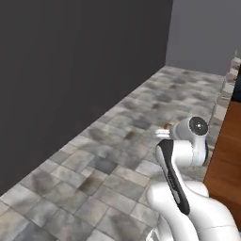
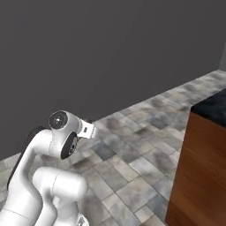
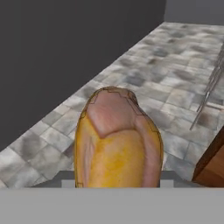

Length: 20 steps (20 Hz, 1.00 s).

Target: Take the chicken drumsticks from the pan and place one on each plate on the dining counter.

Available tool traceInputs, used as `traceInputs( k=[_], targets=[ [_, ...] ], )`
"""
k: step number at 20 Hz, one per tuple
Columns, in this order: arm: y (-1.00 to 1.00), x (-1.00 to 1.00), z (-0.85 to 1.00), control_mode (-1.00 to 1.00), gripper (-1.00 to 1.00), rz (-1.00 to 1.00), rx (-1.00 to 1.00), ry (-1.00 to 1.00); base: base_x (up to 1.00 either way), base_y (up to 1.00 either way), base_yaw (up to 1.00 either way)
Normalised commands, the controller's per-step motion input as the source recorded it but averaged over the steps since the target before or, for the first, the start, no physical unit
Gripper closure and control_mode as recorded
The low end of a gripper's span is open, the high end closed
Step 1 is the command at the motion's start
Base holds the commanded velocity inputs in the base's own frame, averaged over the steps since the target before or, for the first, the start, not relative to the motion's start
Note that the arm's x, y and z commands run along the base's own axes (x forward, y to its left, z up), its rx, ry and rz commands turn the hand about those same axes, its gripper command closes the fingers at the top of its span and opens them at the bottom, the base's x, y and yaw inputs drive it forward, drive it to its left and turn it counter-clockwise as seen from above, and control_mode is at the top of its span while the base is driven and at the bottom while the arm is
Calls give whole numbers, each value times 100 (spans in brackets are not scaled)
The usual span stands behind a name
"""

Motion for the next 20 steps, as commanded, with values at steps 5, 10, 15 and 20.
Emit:
traceInputs(
  k=[5, 10, 15, 20],
  targets=[
    [0, 0, 0, 100, 100, 0, 0, 0, 97, 52, -45],
    [0, 0, 0, 100, 100, 0, 0, 0, 88, 52, -57],
    [0, 0, 0, 100, 100, 0, 0, 0, 89, 52, -54],
    [0, 0, 0, 100, 100, 0, 0, 0, 92, 53, -51]
  ],
)
